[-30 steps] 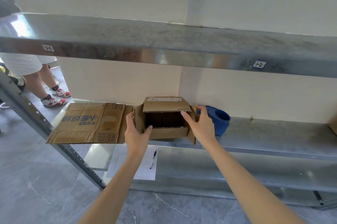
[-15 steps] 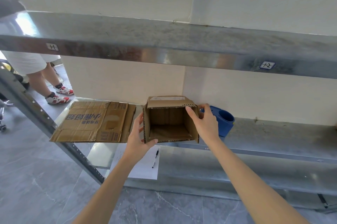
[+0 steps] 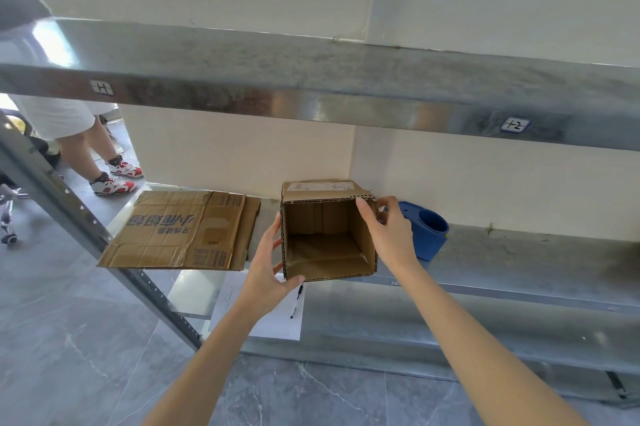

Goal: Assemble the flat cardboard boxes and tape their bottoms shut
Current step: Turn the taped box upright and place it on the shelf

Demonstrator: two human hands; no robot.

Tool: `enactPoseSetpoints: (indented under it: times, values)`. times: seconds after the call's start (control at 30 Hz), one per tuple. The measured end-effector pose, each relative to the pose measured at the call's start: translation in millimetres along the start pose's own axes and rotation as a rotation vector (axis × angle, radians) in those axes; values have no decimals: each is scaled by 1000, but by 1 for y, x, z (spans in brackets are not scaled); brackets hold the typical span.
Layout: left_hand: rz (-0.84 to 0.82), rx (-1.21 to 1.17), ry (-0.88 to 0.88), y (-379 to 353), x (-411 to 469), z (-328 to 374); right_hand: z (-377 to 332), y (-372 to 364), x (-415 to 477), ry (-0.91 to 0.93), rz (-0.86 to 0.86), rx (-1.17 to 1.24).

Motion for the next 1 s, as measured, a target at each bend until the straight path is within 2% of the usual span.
enactPoseSetpoints:
  times: [0.3,0.53,0.7,0.87,1.0]
  values:
    - [12,-22,-48,-8,-1,6,-4,-7,-7,-11,-11,76]
    - [10,6,-58,-9,4,1,0,-2,-7,38,-22,-49]
    - [11,26,-71,-6,11,-1,2,-2,-9,20,-160,75]
    - [86,-71,-24,4,27,7,3,0,-8,28,-367,230]
    - [121,-116,-2,11,37,15,-3,-2,-4,26,-387,219]
Point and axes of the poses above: each hand's wrist, its own x-axis towards the middle knuckle, its own y-axis out of the back of the hand, z = x × y, the point moved 2 cm from there along x, towards the middle knuckle, and after that the axes turned 10 degrees about -y, right-handed, at the moved point
